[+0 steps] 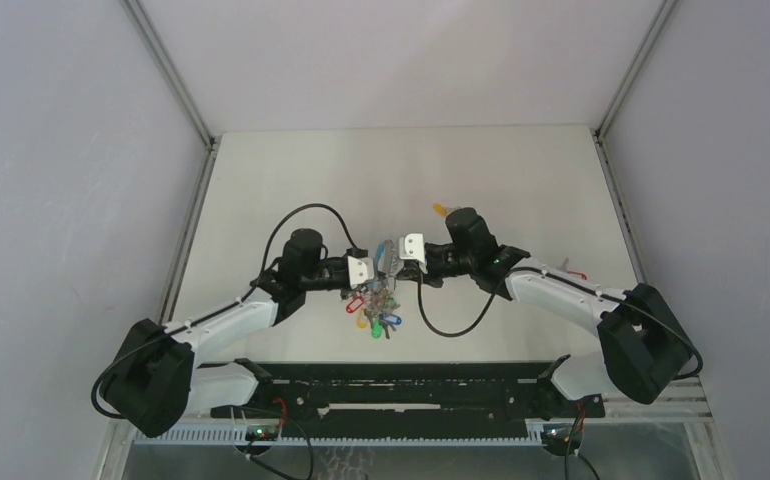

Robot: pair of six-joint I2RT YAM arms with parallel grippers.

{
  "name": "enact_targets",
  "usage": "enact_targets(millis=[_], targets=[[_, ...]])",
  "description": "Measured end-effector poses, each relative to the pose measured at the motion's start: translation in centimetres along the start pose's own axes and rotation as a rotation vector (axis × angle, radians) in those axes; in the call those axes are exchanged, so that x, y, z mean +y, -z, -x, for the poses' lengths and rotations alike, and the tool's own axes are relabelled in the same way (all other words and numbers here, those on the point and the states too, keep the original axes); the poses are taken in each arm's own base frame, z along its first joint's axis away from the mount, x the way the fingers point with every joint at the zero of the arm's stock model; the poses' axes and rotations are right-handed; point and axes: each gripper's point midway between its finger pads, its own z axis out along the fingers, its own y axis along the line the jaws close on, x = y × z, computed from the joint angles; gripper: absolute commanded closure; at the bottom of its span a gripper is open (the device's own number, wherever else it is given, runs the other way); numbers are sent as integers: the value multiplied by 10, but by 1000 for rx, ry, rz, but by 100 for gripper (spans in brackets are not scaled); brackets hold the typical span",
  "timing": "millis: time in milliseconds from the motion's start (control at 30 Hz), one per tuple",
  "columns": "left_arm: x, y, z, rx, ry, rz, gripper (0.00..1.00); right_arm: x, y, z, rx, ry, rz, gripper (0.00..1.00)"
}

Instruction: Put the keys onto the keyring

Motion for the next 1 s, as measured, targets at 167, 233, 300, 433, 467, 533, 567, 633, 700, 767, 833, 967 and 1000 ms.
enact_targets(millis=[167,233,300,433,467,533,567,633,700,767,833,967,1000], targets=[[0,0,0,0,0,0,100,0,-1,-2,4,-9,0,100],[0,0,0,0,0,0,100,0,-1,-2,5,-11,0,100],[0,0,0,0,0,1,100,0,0,-2,7,-13,-2,100],[2,0,-1,4,-1,8,100,0,0,-4,17,-42,-10,100],[3,0,-1,8,-1,15,100,0,1,-5,21,-61,-14,100],[5,1,-2,14,-2,27,100,1,2,-9,37,-110,-25,100],[6,1,-2,16,-1,34,100,1,2,-11,49,-139,-31,100],[10,1,-2,18,1,51,100,6,5,-17,86,-225,-48,100],[13,1,0,14,4,67,100,7,9,-22,121,-299,-85,100],[17,1,1,13,4,86,100,9,15,-24,154,-370,-144,100],[20,2,1,13,8,102,100,13,23,-23,171,-427,-210,100],[25,3,3,15,12,132,100,29,42,-27,219,-570,-338,100],[26,4,4,11,8,141,100,33,45,-29,236,-609,-361,100]])
